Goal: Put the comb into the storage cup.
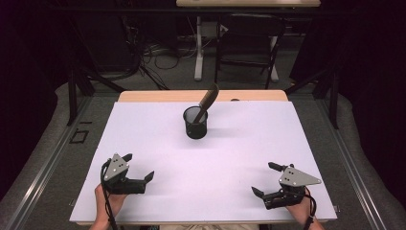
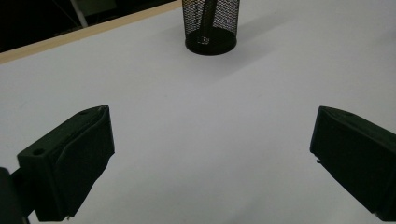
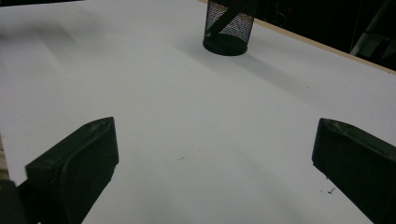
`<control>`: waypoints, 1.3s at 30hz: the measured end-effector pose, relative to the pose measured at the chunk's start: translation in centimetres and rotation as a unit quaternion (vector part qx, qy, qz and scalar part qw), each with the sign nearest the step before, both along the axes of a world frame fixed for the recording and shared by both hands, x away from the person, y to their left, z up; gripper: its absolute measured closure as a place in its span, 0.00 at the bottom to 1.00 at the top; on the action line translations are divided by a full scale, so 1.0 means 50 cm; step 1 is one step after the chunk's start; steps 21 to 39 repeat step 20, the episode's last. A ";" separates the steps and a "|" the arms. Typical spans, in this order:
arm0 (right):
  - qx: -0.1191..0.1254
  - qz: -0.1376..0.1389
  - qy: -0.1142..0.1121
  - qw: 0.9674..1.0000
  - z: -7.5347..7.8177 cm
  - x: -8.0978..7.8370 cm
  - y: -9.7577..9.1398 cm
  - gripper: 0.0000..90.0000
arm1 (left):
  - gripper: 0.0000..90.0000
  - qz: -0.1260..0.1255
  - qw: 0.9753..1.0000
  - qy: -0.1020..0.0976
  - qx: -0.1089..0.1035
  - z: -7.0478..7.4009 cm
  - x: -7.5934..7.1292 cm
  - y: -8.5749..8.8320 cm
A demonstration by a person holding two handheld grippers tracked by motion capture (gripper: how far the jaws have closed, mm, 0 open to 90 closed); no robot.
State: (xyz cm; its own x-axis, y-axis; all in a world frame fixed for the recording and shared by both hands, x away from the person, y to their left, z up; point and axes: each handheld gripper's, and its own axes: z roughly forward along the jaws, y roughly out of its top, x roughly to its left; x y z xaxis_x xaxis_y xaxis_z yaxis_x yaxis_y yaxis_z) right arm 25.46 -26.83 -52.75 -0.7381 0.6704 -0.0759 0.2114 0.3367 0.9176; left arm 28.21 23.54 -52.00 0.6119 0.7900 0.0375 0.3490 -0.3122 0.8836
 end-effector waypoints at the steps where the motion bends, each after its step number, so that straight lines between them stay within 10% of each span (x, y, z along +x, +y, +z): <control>1: 0.000 0.000 0.000 1.000 0.000 0.000 0.000 0.00 | 0.00 0.002 1.000 -0.001 -0.002 -0.002 -0.002 0.000; 39: -0.005 0.004 0.000 1.000 0.000 0.000 -0.001 0.00 | 0.00 -0.001 1.000 0.001 0.009 -0.016 0.000 -0.004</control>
